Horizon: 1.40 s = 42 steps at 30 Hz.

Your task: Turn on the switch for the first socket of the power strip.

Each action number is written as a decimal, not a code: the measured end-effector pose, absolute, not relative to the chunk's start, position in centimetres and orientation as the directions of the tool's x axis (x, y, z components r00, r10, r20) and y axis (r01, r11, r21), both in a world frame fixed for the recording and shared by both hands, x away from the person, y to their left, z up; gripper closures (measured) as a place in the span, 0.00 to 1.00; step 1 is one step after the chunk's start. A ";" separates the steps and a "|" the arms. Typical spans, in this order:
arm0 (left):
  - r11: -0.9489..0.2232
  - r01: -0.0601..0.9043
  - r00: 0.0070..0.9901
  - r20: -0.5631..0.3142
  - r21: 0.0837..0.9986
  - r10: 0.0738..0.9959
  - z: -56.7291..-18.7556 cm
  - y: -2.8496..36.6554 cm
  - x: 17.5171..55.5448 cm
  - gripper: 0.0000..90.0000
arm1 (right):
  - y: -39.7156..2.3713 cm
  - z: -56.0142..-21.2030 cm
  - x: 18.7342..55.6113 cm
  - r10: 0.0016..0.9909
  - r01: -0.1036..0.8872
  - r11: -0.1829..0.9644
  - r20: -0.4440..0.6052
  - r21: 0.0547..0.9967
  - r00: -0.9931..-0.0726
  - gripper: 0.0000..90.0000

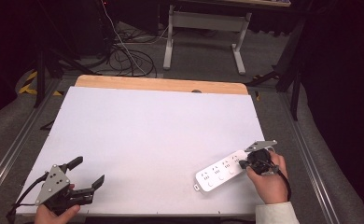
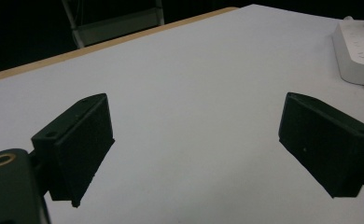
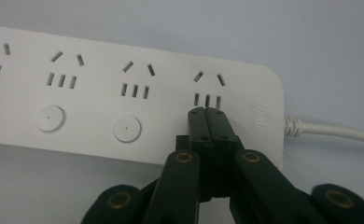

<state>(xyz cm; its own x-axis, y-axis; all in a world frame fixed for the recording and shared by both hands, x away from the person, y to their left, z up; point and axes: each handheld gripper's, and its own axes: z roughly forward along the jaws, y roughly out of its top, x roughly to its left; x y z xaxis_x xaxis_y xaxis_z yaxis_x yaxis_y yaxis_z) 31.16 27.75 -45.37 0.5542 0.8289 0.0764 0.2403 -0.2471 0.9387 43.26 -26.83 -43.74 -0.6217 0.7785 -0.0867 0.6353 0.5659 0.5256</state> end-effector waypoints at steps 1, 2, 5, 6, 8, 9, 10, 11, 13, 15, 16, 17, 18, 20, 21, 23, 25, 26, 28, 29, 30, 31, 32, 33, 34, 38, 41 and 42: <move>-0.248 0.241 0.554 0.077 0.938 0.829 -45.4 27.7 31.2 0.12 | -26.8 -43.7 43.3 0.778 0.635 0.566 -0.087 0.525 -0.622 1.00; -0.244 0.243 0.553 0.072 0.939 0.830 -45.4 27.7 31.2 0.12 | -26.8 -43.8 43.3 0.778 0.636 0.566 -0.086 0.525 -0.622 1.00; -0.248 0.240 0.554 0.077 0.939 0.829 -45.4 27.7 31.2 0.12 | -26.8 -43.8 43.2 0.779 0.634 0.563 -0.085 0.531 -0.621 1.00; -0.248 0.240 0.555 0.077 0.939 0.829 -45.4 27.7 31.2 0.12 | -26.8 -43.9 43.2 0.779 0.633 0.562 -0.085 0.533 -0.621 1.00; -0.243 0.241 0.556 0.071 0.940 0.828 -45.4 27.7 31.1 0.12 | -26.8 -43.9 43.2 0.778 0.631 0.563 -0.087 0.533 -0.622 1.00; -0.243 0.239 0.555 0.073 0.940 0.828 -45.4 27.7 31.1 0.12 | -26.8 -43.9 43.2 0.779 0.632 0.564 -0.087 0.532 -0.621 1.00; -0.243 0.239 0.556 0.073 0.940 0.828 -45.4 27.7 31.1 0.12 | -26.8 -43.9 43.2 0.778 0.633 0.564 -0.086 0.531 -0.622 1.00; -0.244 0.239 0.555 0.073 0.940 0.828 -45.4 27.7 31.1 0.12 | -26.8 -43.9 43.3 0.778 0.633 0.564 -0.086 0.531 -0.622 1.00; -0.243 0.240 0.555 0.072 0.940 0.829 -45.4 27.8 31.1 0.12 | -26.8 -43.9 43.3 0.778 0.634 0.565 -0.086 0.529 -0.622 1.00; -0.240 0.241 0.555 0.070 0.940 0.829 -45.4 27.7 31.1 0.12 | -26.7 -44.0 43.2 0.778 0.633 0.567 -0.090 0.527 -0.622 1.00; -0.240 0.241 0.555 0.070 0.940 0.829 -45.4 27.7 31.1 0.12 | -26.7 -43.9 43.2 0.779 0.634 0.567 -0.093 0.525 -0.620 1.00; -0.240 0.241 0.554 0.070 0.940 0.829 -45.4 27.7 31.1 0.12 | -26.6 -43.9 43.3 0.779 0.635 0.571 -0.097 0.520 -0.620 1.00; -0.243 0.240 0.555 0.072 0.940 0.829 -45.4 27.8 31.1 0.12 | -26.5 -43.9 43.3 0.781 0.638 0.569 -0.097 0.519 -0.617 1.00; -0.241 0.241 0.555 0.070 0.940 0.829 -45.4 27.7 31.1 0.12 | -26.6 -43.9 43.3 0.783 0.641 0.566 -0.094 0.518 -0.615 1.00; -0.241 0.241 0.554 0.070 0.940 0.829 -45.4 27.7 31.1 0.12 | -26.6 -43.9 43.3 0.784 0.643 0.565 -0.092 0.518 -0.615 1.00; -0.241 0.241 0.554 0.071 0.940 0.830 -45.4 27.7 31.1 0.12 | -26.6 -44.0 43.3 0.783 0.642 0.565 -0.092 0.518 -0.615 1.00; -0.241 0.241 0.553 0.071 0.940 0.830 -45.4 27.7 31.1 0.12 | -26.6 -44.0 43.2 0.783 0.639 0.565 -0.097 0.522 -0.614 1.00; -0.241 0.242 0.554 0.070 0.940 0.830 -45.4 27.7 31.1 0.12 | -26.6 -44.0 43.2 0.784 0.639 0.565 -0.097 0.523 -0.614 1.00; -0.242 0.240 0.554 0.072 0.940 0.830 -45.4 27.8 31.1 0.12 | -26.6 -44.0 43.2 0.785 0.641 0.563 -0.095 0.522 -0.612 1.00; -0.242 0.240 0.554 0.072 0.940 0.830 -45.4 27.8 31.1 0.12 | -26.6 -44.0 43.2 0.785 0.641 0.563 -0.096 0.522 -0.612 1.00; -0.243 0.241 0.553 0.073 0.940 0.830 -45.4 27.8 31.1 0.12 | -26.6 -44.0 43.2 0.784 0.639 0.564 -0.098 0.523 -0.613 1.00; -0.241 0.243 0.553 0.070 0.940 0.830 -45.4 27.8 31.1 0.12 | -26.6 -44.0 43.2 0.784 0.638 0.565 -0.099 0.524 -0.613 1.00; -0.241 0.242 0.553 0.070 0.940 0.830 -45.4 27.7 31.1 0.12 | -26.6 -44.0 43.2 0.785 0.638 0.564 -0.099 0.524 -0.612 1.00; -0.241 0.243 0.554 0.070 0.940 0.830 -45.4 27.7 31.1 0.12 | -26.6 -44.1 43.1 0.785 0.638 0.563 -0.099 0.526 -0.612 1.00; -0.241 0.243 0.553 0.070 0.940 0.830 -45.4 27.7 31.1 0.12 | -26.6 -44.1 43.1 0.786 0.639 0.562 -0.097 0.525 -0.611 1.00; -0.241 0.243 0.553 0.070 0.940 0.830 -45.4 27.8 31.1 0.12 | -26.5 -44.1 43.1 0.786 0.639 0.562 -0.100 0.524 -0.610 1.00; -0.246 0.241 0.553 0.076 0.939 0.830 -45.4 27.7 31.1 0.12 | -26.5 -44.1 43.1 0.787 0.638 0.564 -0.106 0.524 -0.608 1.00; -0.247 0.240 0.553 0.077 0.939 0.830 -45.4 27.7 31.1 0.12 | -26.5 -44.1 43.1 0.787 0.639 0.563 -0.105 0.524 -0.607 1.00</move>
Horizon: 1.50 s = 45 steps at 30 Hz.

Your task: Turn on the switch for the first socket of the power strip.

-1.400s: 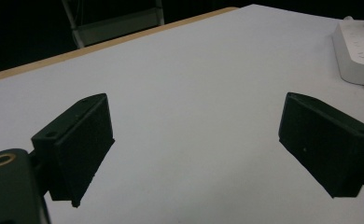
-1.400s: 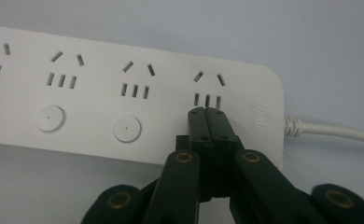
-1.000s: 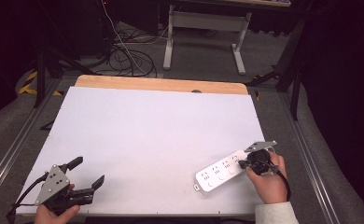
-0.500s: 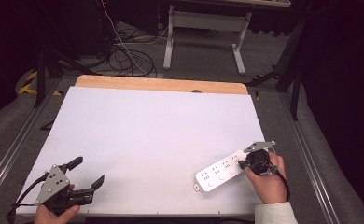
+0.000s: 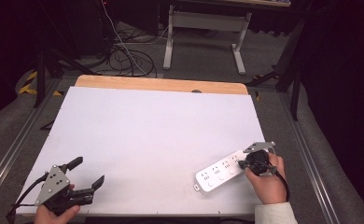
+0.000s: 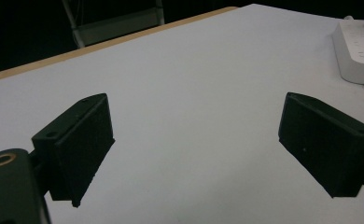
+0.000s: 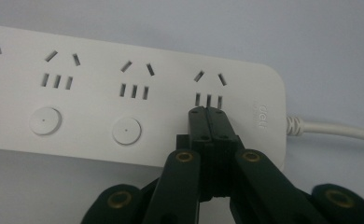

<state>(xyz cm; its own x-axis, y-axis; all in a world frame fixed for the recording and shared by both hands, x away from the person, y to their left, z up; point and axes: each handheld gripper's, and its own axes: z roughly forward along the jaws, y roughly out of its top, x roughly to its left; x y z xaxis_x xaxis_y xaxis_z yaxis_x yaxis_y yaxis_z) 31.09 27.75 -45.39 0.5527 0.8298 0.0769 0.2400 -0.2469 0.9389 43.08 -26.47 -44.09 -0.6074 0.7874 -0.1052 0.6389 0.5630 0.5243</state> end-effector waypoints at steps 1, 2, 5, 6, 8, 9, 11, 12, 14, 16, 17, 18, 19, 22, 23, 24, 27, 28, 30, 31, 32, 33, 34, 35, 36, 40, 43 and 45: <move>-0.243 0.242 0.552 0.073 0.939 0.831 -45.4 27.7 31.1 0.12 | -26.5 -44.1 43.1 0.787 0.639 0.563 -0.106 0.524 -0.607 1.00; -0.242 0.244 0.551 0.071 0.939 0.831 -45.4 27.7 31.1 0.12 | -26.4 -44.1 43.1 0.787 0.639 0.564 -0.107 0.524 -0.607 1.00; -0.242 0.243 0.552 0.071 0.939 0.831 -45.4 27.7 31.0 0.12 | -26.6 -44.2 43.0 0.789 0.638 0.558 -0.102 0.530 -0.606 1.00; -0.242 0.243 0.551 0.071 0.939 0.831 -45.4 27.7 31.1 0.12 | -26.6 -44.2 43.0 0.789 0.638 0.557 -0.101 0.531 -0.606 1.00; -0.243 0.243 0.551 0.072 0.939 0.831 -45.4 27.7 31.1 0.12 | -26.5 -44.2 43.0 0.790 0.638 0.559 -0.105 0.530 -0.604 1.00; -0.242 0.243 0.551 0.072 0.939 0.831 -45.4 27.7 31.1 0.12 | -26.5 -44.2 43.0 0.791 0.639 0.558 -0.104 0.530 -0.603 1.00; -0.245 0.241 0.552 0.075 0.939 0.831 -45.4 27.8 31.0 0.12 | -26.5 -44.2 43.0 0.792 0.640 0.555 -0.101 0.531 -0.602 1.00; -0.247 0.239 0.551 0.078 0.939 0.831 -45.4 27.8 31.0 0.12 | -26.5 -44.2 43.0 0.792 0.641 0.554 -0.100 0.531 -0.602 1.00; -0.243 0.243 0.549 0.073 0.939 0.833 -45.4 27.7 31.1 0.12 | -26.5 -44.2 43.0 0.795 0.644 0.551 -0.099 0.530 -0.599 1.00; -0.246 0.242 0.548 0.077 0.938 0.833 -45.4 27.8 31.1 0.12 | -26.6 -44.1 43.0 0.800 0.641 0.538 -0.092 0.547 -0.593 1.00; -0.251 0.240 0.547 0.083 0.938 0.833 -45.4 27.8 31.1 0.12 | -26.7 -44.1 42.9 0.801 0.640 0.533 -0.086 0.553 -0.593 1.00; -0.251 0.242 0.547 0.082 0.937 0.833 -45.4 27.8 31.1 0.12 | -26.8 -44.1 42.8 0.804 0.634 0.524 -0.083 0.569 -0.589 1.00; -0.251 0.242 0.547 0.082 0.937 0.833 -45.4 27.8 31.1 0.12 | -27.0 -44.1 42.7 0.808 0.626 0.510 -0.080 0.590 -0.583 1.00; -0.246 0.245 0.547 0.076 0.938 0.834 -45.4 27.7 31.1 0.12 | -27.2 -43.8 42.4 0.811 0.610 0.503 -0.091 0.613 -0.578 1.00; -0.251 0.243 0.547 0.082 0.937 0.833 -45.4 27.7 31.1 0.12 | -27.2 -43.6 42.3 0.808 0.604 0.503 -0.089 0.618 -0.582 1.00; -0.249 0.245 0.548 0.078 0.937 0.833 -45.4 27.7 31.1 0.12 | -27.2 -43.3 42.2 0.805 0.596 0.506 -0.093 0.624 -0.586 1.00; -0.247 0.242 0.545 0.079 0.938 0.834 -45.4 27.7 31.1 0.12 | -26.9 -42.6 41.9 0.799 0.575 0.510 -0.106 0.639 -0.591 1.00; -0.251 0.240 0.545 0.083 0.938 0.834 -45.4 27.8 31.1 0.12 | -26.9 -42.3 41.7 0.798 0.565 0.511 -0.113 0.648 -0.592 1.00; -0.249 0.241 0.546 0.081 0.938 0.834 -45.4 27.8 31.2 0.12 | -26.7 -41.8 41.4 0.793 0.550 0.513 -0.119 0.659 -0.597 1.00; -0.248 0.242 0.545 0.080 0.938 0.834 -45.4 27.8 31.2 0.12 | -26.6 -41.6 41.3 0.793 0.546 0.513 -0.121 0.662 -0.598 1.00; -0.243 0.246 0.546 0.073 0.938 0.835 -45.4 27.7 31.2 0.12 | -26.6 -41.3 41.2 0.790 0.541 0.515 -0.123 0.665 -0.601 1.00; -0.243 0.246 0.546 0.073 0.938 0.835 -45.4 27.7 31.2 0.12 | -26.5 -41.1 41.0 0.788 0.533 0.517 -0.129 0.670 -0.603 1.00; -0.243 0.246 0.546 0.073 0.938 0.835 -45.4 27.7 31.2 0.12 | -26.4 -40.8 40.9 0.787 0.528 0.517 -0.130 0.674 -0.604 1.00; -0.243 0.246 0.546 0.073 0.938 0.835 -45.4 27.7 31.1 0.12 | -26.3 -40.6 40.8 0.783 0.521 0.519 -0.133 0.678 -0.607 1.00; -0.243 0.245 0.545 0.073 0.939 0.835 -45.4 27.7 31.1 0.12 | -26.2 -40.5 40.7 0.782 0.516 0.519 -0.135 0.681 -0.608 1.00; -0.245 0.247 0.546 0.074 0.938 0.835 -45.4 27.7 31.2 0.12 | -26.0 -40.4 40.5 0.777 0.508 0.520 -0.134 0.687 -0.615 1.00; -0.243 0.248 0.546 0.073 0.938 0.835 -45.4 27.7 31.2 0.12 | -26.1 -40.2 40.4 0.778 0.502 0.519 -0.138 0.692 -0.613 1.00; -0.244 0.248 0.546 0.072 0.938 0.835 -45.4 27.7 31.2 0.12 | -26.1 -40.0 40.3 0.775 0.497 0.519 -0.138 0.696 -0.617 1.00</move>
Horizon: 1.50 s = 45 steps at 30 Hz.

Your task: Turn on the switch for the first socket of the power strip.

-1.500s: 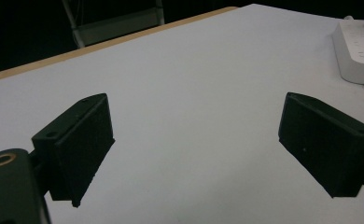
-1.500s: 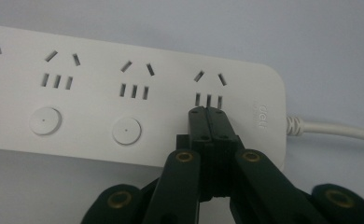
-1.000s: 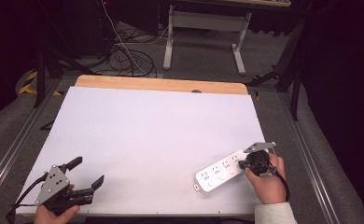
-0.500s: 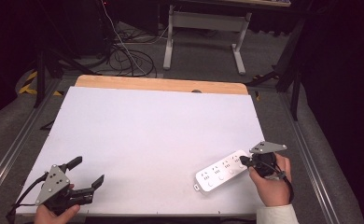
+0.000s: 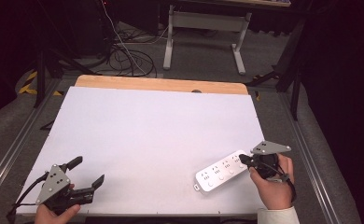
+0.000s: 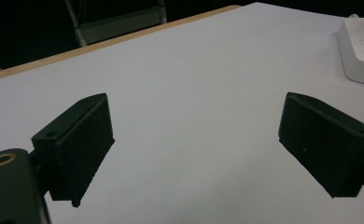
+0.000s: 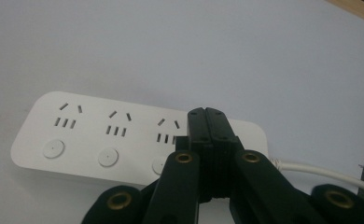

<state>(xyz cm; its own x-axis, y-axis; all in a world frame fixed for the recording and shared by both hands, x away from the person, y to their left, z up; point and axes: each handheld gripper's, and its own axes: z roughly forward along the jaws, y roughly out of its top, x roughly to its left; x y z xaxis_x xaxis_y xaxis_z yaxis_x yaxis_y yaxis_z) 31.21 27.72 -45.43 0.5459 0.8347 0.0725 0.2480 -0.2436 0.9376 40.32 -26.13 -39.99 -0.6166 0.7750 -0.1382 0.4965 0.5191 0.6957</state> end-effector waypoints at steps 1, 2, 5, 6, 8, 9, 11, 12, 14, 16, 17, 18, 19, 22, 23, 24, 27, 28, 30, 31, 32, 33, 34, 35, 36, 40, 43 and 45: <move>-0.246 0.248 0.547 0.074 0.937 0.834 -45.4 27.7 31.2 0.12 | -26.1 -39.9 40.2 0.775 0.494 0.515 -0.135 0.701 -0.618 1.00; -0.244 0.248 0.546 0.073 0.938 0.835 -45.4 27.7 31.2 0.12 | -26.1 -39.8 40.2 0.774 0.491 0.515 -0.136 0.703 -0.618 1.00; -0.251 0.245 0.548 0.080 0.936 0.832 -45.4 27.8 31.2 0.12 | -26.0 -39.5 39.9 0.769 0.471 0.512 -0.138 0.718 -0.625 1.00; -0.250 0.246 0.547 0.079 0.937 0.833 -45.4 27.8 31.2 0.12 | -26.0 -39.3 39.8 0.767 0.465 0.509 -0.136 0.725 -0.627 1.00; -0.245 0.248 0.547 0.073 0.937 0.834 -45.4 27.7 31.2 0.12 | -26.0 -39.1 39.7 0.760 0.452 0.508 -0.136 0.734 -0.635 1.00; -0.245 0.247 0.546 0.074 0.937 0.834 -45.4 27.7 31.2 0.12 | -26.0 -39.0 39.6 0.757 0.443 0.504 -0.132 0.741 -0.640 0.93; -0.243 0.247 0.546 0.072 0.938 0.835 -45.4 27.7 31.2 0.12 | -25.9 -38.8 39.4 0.769 0.435 0.482 -0.129 0.761 -0.626 0.80; -0.243 0.246 0.546 0.073 0.938 0.835 -45.4 27.7 31.2 0.12 | -26.0 -38.7 39.3 0.766 0.425 0.480 -0.131 0.768 -0.630 0.78; -0.243 0.246 0.546 0.073 0.938 0.835 -45.4 27.7 31.2 0.12 | -25.9 -38.5 39.1 0.761 0.405 0.464 -0.120 0.788 -0.638 0.70; -0.243 0.246 0.546 0.073 0.938 0.835 -45.4 27.7 31.2 0.12 | -25.9 -38.3 38.9 0.757 0.393 0.454 -0.113 0.800 -0.643 0.65; -0.249 0.242 0.545 0.081 0.938 0.835 -45.4 27.8 31.2 0.12 | -25.8 -38.2 38.8 0.753 0.385 0.450 -0.111 0.806 -0.649 0.63; -0.249 0.242 0.545 0.081 0.938 0.835 -45.4 27.8 31.2 0.12 | -25.8 -38.1 38.7 0.750 0.377 0.443 -0.105 0.813 -0.653 0.60; -0.249 0.242 0.546 0.081 0.938 0.834 -45.4 27.8 31.2 0.12 | -25.8 -38.0 38.6 0.746 0.368 0.432 -0.097 0.824 -0.659 0.55; -0.251 0.242 0.544 0.082 0.937 0.835 -45.4 27.8 31.1 0.12 | -25.7 -37.9 38.3 0.730 0.337 0.403 -0.077 0.851 -0.679 0.48; -0.251 0.241 0.544 0.083 0.938 0.835 -45.4 27.8 31.1 0.12 | -25.6 -37.8 38.2 0.727 0.333 0.395 -0.069 0.856 -0.683 0.45; -0.246 0.243 0.545 0.078 0.938 0.835 -45.4 27.8 31.1 0.12 | -25.6 -37.8 38.1 0.721 0.324 0.384 -0.062 0.864 -0.690 0.42; -0.244 0.243 0.548 0.075 0.939 0.833 -45.4 27.8 31.1 0.12 | -25.4 -38.0 37.8 0.701 0.283 0.350 -0.050 0.893 -0.711 0.33; -0.242 0.244 0.548 0.072 0.939 0.833 -45.4 27.7 31.1 0.12 | -25.3 -38.0 37.8 0.699 0.276 0.342 -0.047 0.898 -0.714 0.30; -0.244 0.242 0.548 0.075 0.939 0.833 -45.4 27.8 31.1 0.12 | -25.2 -38.2 37.7 0.682 0.259 0.323 -0.034 0.910 -0.731 0.27; -0.241 0.241 0.548 0.073 0.940 0.833 -45.4 27.8 31.1 0.12 | -25.1 -38.4 37.6 0.673 0.258 0.317 -0.025 0.913 -0.739 0.24; -0.243 0.239 0.551 0.074 0.940 0.831 -45.3 27.8 31.0 0.12 | -25.0 -38.5 37.6 0.668 0.255 0.315 -0.023 0.914 -0.744 0.23; -0.240 0.240 0.550 0.073 0.941 0.832 -45.3 27.8 31.0 0.12 | -25.0 -38.8 37.6 0.658 0.248 0.315 -0.023 0.916 -0.753 0.22; -0.240 0.240 0.551 0.072 0.941 0.832 -45.3 27.8 31.0 0.12 | -25.0 -39.0 37.6 0.651 0.242 0.312 -0.021 0.919 -0.759 0.21; -0.240 0.240 0.551 0.072 0.941 0.832 -45.3 27.8 31.0 0.12 | -25.0 -39.4 37.7 0.645 0.240 0.300 -0.011 0.923 -0.764 0.19; -0.240 0.241 0.551 0.071 0.941 0.832 -45.4 27.8 31.0 0.12 | -25.1 -39.7 37.7 0.641 0.238 0.292 -0.005 0.926 -0.767 0.19; -0.233 0.240 0.551 0.065 0.942 0.832 -45.3 27.8 31.0 0.11 | -25.2 -40.9 37.7 0.612 0.238 0.247 0.039 0.939 -0.790 0.16; -0.232 0.235 0.552 0.067 0.944 0.831 -45.3 27.8 31.0 0.11 | -25.2 -41.7 37.7 0.603 0.233 0.240 0.043 0.943 -0.796 0.14; -0.232 0.234 0.552 0.067 0.944 0.831 -45.3 27.8 31.0 0.11 | -25.1 -42.3 37.8 0.601 0.231 0.231 0.048 0.945 -0.798 0.13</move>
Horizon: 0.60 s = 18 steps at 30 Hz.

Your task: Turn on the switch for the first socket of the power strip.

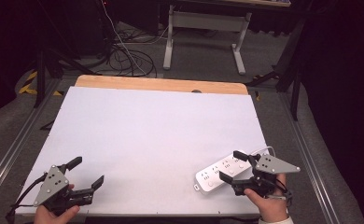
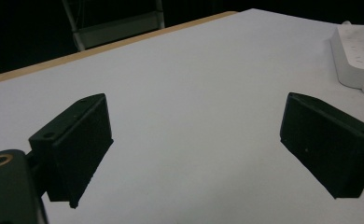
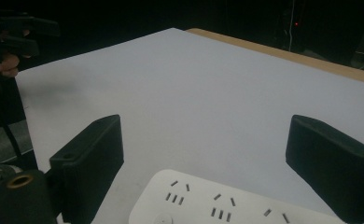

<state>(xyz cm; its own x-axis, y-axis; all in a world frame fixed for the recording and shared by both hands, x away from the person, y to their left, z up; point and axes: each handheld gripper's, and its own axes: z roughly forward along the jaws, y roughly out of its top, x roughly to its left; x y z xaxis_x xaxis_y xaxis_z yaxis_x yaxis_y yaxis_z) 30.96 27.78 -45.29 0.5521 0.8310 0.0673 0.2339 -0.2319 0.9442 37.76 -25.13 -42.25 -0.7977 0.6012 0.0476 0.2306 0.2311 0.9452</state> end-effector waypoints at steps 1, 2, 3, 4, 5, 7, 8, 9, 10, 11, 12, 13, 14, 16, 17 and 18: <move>-0.235 0.235 0.552 0.069 0.943 0.831 -45.3 27.8 31.0 0.11 | -25.1 -42.5 37.8 0.595 0.233 0.228 0.054 0.945 -0.802 0.13; -0.237 0.235 0.552 0.072 0.943 0.831 -45.3 27.8 31.0 0.11 | -25.1 -42.8 37.8 0.589 0.234 0.230 0.056 0.945 -0.806 0.13; -0.237 0.233 0.551 0.072 0.943 0.831 -45.3 27.8 31.0 0.11 | -25.0 -43.0 37.9 0.580 0.232 0.236 0.054 0.944 -0.813 0.12; -0.235 0.236 0.551 0.070 0.943 0.832 -45.3 27.8 31.0 0.11 | -25.0 -43.3 37.9 0.576 0.229 0.240 0.051 0.943 -0.816 0.12; -0.235 0.236 0.551 0.069 0.943 0.831 -45.3 27.8 31.0 0.11 | -25.0 -43.7 38.0 0.567 0.221 0.237 0.050 0.946 -0.823 0.11; -0.236 0.234 0.552 0.071 0.943 0.831 -45.3 27.8 31.0 0.11 | -25.0 -44.2 38.0 0.557 0.225 0.225 0.064 0.948 -0.828 0.10; -0.238 0.233 0.553 0.074 0.943 0.830 -45.3 27.8 31.0 0.11 | -25.0 -44.3 38.1 0.552 0.223 0.225 0.064 0.949 -0.831 0.09; -0.234 0.234 0.552 0.069 0.943 0.831 -45.3 27.8 30.9 0.11 | -25.0 -44.6 38.1 0.555 0.225 0.228 0.063 0.947 -0.829 0.09; -0.235 0.234 0.553 0.069 0.943 0.831 -45.3 27.8 30.9 0.11 | -25.0 -44.8 38.1 0.559 0.226 0.228 0.062 0.947 -0.827 0.08; -0.238 0.235 0.552 0.072 0.942 0.831 -45.3 27.8 30.9 0.11 | -25.0 -44.9 38.1 0.558 0.228 0.229 0.064 0.946 -0.827 0.08; -0.239 0.236 0.553 0.073 0.942 0.830 -45.3 27.8 30.9 0.11 | -24.9 -45.1 38.1 0.562 0.234 0.231 0.066 0.944 -0.824 0.08; -0.237 0.238 0.553 0.069 0.942 0.830 -45.3 27.8 30.9 0.11 | -24.9 -45.3 38.1 0.572 0.231 0.236 0.057 0.944 -0.818 0.08; -0.241 0.241 0.553 0.071 0.940 0.830 -45.3 27.9 30.9 0.11 | -24.8 -45.5 38.0 0.574 0.234 0.236 0.058 0.943 -0.816 0.08; -0.238 0.243 0.552 0.067 0.940 0.831 -45.3 28.0 30.8 0.11 | -24.6 -45.8 37.9 0.581 0.237 0.242 0.055 0.941 -0.812 0.08; -0.236 0.245 0.551 0.065 0.940 0.832 -45.3 28.1 30.8 0.11 | -24.6 -46.0 37.9 0.584 0.231 0.248 0.045 0.941 -0.810 0.08; -0.241 0.243 0.548 0.072 0.940 0.833 -45.3 28.2 30.8 0.11 | -24.6 -46.2 37.9 0.585 0.231 0.250 0.043 0.940 -0.810 0.08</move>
<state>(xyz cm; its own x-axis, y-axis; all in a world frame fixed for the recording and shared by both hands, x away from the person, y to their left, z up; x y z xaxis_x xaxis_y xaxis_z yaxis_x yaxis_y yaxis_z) 30.81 28.19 -45.28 0.5484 0.8331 0.0722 0.2426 -0.2411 0.9397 37.90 -24.55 -46.21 -0.8100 0.5848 0.0431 0.2305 0.2499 0.9404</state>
